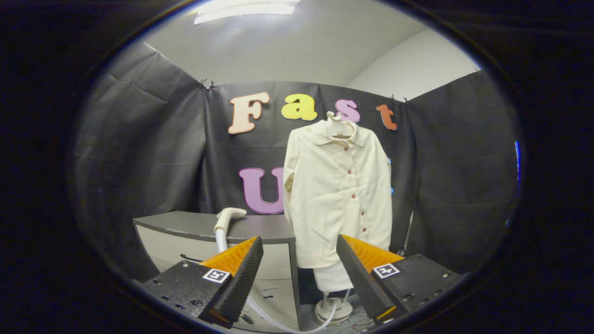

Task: Iron the clothes twice with a garment steamer, once on the left side and once on the right side.

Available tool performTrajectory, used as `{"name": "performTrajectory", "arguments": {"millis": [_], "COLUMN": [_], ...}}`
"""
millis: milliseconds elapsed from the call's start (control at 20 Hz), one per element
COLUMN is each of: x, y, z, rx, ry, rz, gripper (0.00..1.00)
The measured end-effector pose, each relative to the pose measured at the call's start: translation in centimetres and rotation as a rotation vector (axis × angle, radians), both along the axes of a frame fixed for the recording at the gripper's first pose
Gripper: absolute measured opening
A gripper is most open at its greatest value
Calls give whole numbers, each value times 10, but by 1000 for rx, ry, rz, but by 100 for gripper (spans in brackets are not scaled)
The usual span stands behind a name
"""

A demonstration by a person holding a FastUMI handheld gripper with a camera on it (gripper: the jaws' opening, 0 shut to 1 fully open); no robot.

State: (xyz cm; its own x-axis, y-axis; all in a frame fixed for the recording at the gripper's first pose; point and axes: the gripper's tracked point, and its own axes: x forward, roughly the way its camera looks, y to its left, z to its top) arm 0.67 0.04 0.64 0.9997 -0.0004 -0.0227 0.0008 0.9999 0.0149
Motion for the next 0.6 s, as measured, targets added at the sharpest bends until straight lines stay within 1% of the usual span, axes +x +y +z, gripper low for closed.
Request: {"name": "performTrajectory", "arguments": {"millis": [250,450,600], "x": [19,49,74], "y": [14,60,86], "z": [9,25,30], "rx": [-8,13,23], "ry": [18,55,97], "rz": [15,120,166], "gripper": [96,96,96]}}
